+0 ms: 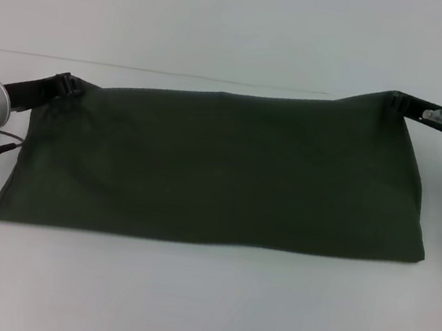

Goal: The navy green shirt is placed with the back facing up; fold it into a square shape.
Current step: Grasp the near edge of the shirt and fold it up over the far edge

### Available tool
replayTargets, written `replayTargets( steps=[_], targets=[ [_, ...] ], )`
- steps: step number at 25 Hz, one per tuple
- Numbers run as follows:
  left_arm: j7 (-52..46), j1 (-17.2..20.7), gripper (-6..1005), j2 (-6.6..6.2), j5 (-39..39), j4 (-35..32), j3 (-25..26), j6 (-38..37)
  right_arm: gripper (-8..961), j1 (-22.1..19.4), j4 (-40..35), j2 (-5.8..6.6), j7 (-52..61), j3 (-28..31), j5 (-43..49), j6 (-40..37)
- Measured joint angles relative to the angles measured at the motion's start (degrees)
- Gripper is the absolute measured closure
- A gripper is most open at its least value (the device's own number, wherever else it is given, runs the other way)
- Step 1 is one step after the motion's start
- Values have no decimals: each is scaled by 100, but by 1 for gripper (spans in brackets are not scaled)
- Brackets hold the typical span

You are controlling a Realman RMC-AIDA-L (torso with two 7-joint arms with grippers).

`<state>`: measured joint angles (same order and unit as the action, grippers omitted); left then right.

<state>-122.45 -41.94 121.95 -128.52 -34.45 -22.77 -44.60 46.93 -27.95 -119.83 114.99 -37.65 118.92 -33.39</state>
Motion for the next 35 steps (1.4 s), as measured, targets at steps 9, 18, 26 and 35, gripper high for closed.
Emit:
replayTargets(
  steps=[9,18,26,35],
  targets=[
    [185,-66,924,91,141,61,0,309,791,151,312,-15,-614,-5,-555,262],
    [256,-78,902,130,145,62,1,484,780,206,432,-27,-692,-5,-647,449],
    [1197,-115,877,210,1237,503,1,1229,770,315,599,-39,-969,-13,-793,716],
    [2634,-37,683,209,2876,953,36,1394,527,272,744,-36,-1588,-15,-1604,656]
  ],
)
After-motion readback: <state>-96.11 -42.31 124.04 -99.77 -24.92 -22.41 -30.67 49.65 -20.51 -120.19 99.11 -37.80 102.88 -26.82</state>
